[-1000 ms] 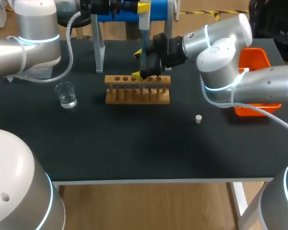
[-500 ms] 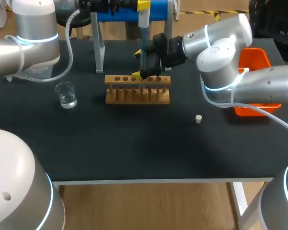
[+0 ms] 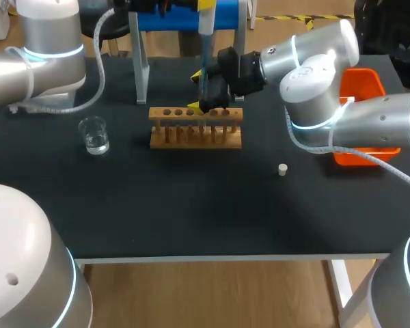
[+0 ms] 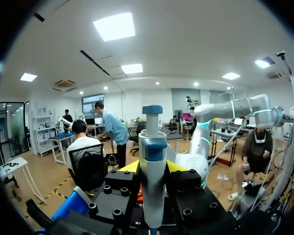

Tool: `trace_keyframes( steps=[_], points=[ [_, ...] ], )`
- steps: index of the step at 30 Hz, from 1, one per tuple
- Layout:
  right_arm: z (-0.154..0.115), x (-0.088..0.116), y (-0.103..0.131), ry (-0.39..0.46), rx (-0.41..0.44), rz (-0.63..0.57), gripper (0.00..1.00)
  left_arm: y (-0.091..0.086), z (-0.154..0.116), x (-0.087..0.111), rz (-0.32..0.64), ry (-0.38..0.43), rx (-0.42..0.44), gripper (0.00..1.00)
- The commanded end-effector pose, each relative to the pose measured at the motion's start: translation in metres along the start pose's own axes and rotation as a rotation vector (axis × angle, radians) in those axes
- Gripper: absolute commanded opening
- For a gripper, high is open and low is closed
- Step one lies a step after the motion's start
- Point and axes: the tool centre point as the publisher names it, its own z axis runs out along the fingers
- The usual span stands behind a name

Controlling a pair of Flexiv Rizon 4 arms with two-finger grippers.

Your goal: Invert the test tube, pick up the pipette, mount the tip to pipette, aspirate from beaker and dispense into the tube, eject the tip, return the pipette, and cap with the stopper.

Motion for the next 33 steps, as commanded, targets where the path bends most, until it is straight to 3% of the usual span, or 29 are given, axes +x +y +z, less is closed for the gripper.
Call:
trace_keyframes(
  steps=[1, 33],
  points=[
    [-0.001, 0.000, 0.000, 0.001, 0.003, 0.001, 1.00, -0.006, 0.001, 0.004, 0.006, -0.009, -0.012, 0.00],
    [-0.001, 0.000, 0.000, 0.001, 0.003, 0.001, 1.00, -0.041, 0.014, 0.017, 0.067, -0.009, -0.062, 0.00]
  ],
)
